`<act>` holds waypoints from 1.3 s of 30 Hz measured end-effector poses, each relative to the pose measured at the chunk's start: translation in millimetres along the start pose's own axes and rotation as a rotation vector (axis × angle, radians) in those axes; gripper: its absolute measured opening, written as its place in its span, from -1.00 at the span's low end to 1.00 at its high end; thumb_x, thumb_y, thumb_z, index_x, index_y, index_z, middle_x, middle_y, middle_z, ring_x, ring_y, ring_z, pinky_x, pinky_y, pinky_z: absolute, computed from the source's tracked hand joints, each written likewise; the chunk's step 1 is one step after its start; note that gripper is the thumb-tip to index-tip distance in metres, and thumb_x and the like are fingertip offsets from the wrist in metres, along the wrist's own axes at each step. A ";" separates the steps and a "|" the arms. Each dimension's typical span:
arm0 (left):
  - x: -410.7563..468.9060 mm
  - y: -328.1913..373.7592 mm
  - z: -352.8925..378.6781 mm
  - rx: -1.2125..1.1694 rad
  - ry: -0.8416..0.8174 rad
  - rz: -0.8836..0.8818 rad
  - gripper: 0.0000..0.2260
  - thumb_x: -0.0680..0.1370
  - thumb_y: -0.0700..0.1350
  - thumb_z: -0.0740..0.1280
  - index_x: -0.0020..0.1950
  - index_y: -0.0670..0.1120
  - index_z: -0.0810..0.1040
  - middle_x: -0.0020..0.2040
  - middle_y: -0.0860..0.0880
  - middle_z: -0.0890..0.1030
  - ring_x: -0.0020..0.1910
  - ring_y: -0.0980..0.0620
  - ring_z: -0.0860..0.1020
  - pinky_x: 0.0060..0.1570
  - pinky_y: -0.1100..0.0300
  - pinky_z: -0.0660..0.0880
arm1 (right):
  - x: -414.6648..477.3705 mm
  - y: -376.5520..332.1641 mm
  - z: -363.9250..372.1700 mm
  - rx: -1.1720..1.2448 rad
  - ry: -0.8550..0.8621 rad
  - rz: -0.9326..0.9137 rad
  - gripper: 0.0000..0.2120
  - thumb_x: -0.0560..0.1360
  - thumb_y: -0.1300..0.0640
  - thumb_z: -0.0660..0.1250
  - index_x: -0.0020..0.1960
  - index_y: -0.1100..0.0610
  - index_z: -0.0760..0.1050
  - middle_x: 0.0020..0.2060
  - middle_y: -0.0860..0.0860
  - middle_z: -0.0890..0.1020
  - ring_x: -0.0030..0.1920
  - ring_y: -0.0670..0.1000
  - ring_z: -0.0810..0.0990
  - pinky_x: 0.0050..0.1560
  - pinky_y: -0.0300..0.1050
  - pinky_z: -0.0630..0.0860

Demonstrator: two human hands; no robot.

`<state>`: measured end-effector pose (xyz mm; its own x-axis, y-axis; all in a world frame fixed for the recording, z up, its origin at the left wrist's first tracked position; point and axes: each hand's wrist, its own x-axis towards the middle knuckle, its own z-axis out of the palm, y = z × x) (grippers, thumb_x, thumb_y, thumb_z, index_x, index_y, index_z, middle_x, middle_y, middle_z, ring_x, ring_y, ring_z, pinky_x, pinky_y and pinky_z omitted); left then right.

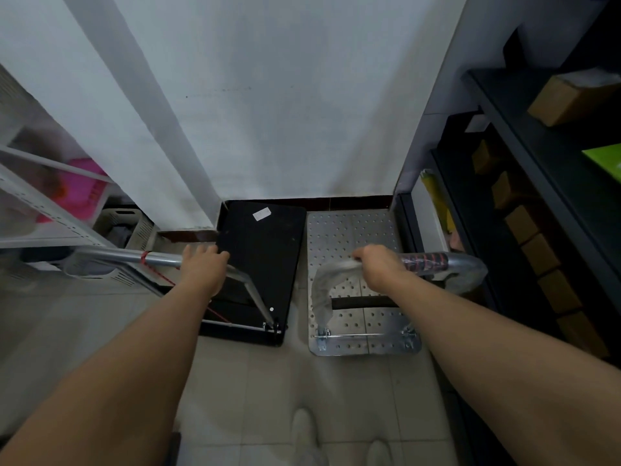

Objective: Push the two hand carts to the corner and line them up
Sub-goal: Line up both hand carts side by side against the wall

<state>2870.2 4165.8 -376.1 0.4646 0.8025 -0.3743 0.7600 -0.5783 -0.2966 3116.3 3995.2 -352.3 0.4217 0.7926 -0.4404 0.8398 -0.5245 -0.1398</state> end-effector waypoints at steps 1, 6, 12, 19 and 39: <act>3.0 -5.5 1.6 -0.002 -0.004 -0.006 -0.56 0.55 -0.17 0.23 0.42 0.02 0.32 0.39 -0.07 0.38 0.44 -0.10 0.26 0.47 -0.13 0.08 | 2.8 -3.0 0.1 0.002 0.010 0.014 -0.71 0.47 0.34 0.31 0.13 0.07 0.55 0.00 0.07 0.60 0.02 0.09 0.57 0.07 -0.02 0.54; 18.7 -27.2 9.5 -0.003 -0.055 0.000 -0.60 0.55 -0.21 0.22 0.39 0.01 0.36 0.30 -0.06 0.47 0.37 -0.09 0.36 0.45 -0.10 0.11 | 14.3 -18.5 0.5 0.006 0.042 0.046 -0.71 0.48 0.36 0.30 0.15 0.11 0.51 0.07 0.09 0.55 0.07 0.11 0.53 0.13 0.00 0.51; 25.9 -28.2 9.3 -0.060 -0.062 0.027 -0.64 0.55 -0.21 0.25 0.32 0.05 0.42 0.21 -0.03 0.53 0.30 -0.06 0.40 0.40 -0.06 0.14 | 17.1 -25.7 1.6 0.002 0.076 0.006 -0.64 0.48 0.40 0.26 0.21 0.11 0.45 0.15 0.11 0.48 0.16 0.14 0.46 0.11 -0.02 0.43; 28.0 -7.0 1.5 -0.158 -0.028 0.101 -0.74 0.57 -0.13 0.24 0.25 0.06 0.45 0.14 -0.02 0.54 0.21 -0.07 0.43 0.28 -0.02 0.24 | 23.6 -35.5 8.4 0.020 0.092 -0.043 -0.65 0.47 0.41 0.27 0.16 0.09 0.44 0.10 0.09 0.49 0.11 0.11 0.44 0.08 -0.06 0.42; 28.8 50.1 -11.0 -0.278 -0.014 0.153 -0.76 0.59 -0.13 0.22 0.25 0.05 0.44 0.16 -0.03 0.50 0.24 -0.07 0.39 0.38 -0.08 0.13 | 15.2 7.2 11.1 0.037 0.105 -0.053 -0.63 0.42 0.45 0.28 0.11 0.08 0.44 0.10 0.05 0.46 0.13 0.06 0.40 0.16 -0.06 0.42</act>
<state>2926.6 4161.6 -392.0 0.5779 0.7064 -0.4086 0.7780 -0.6280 0.0147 3125.0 4000.0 -369.8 0.4120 0.8468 -0.3363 0.8498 -0.4903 -0.1936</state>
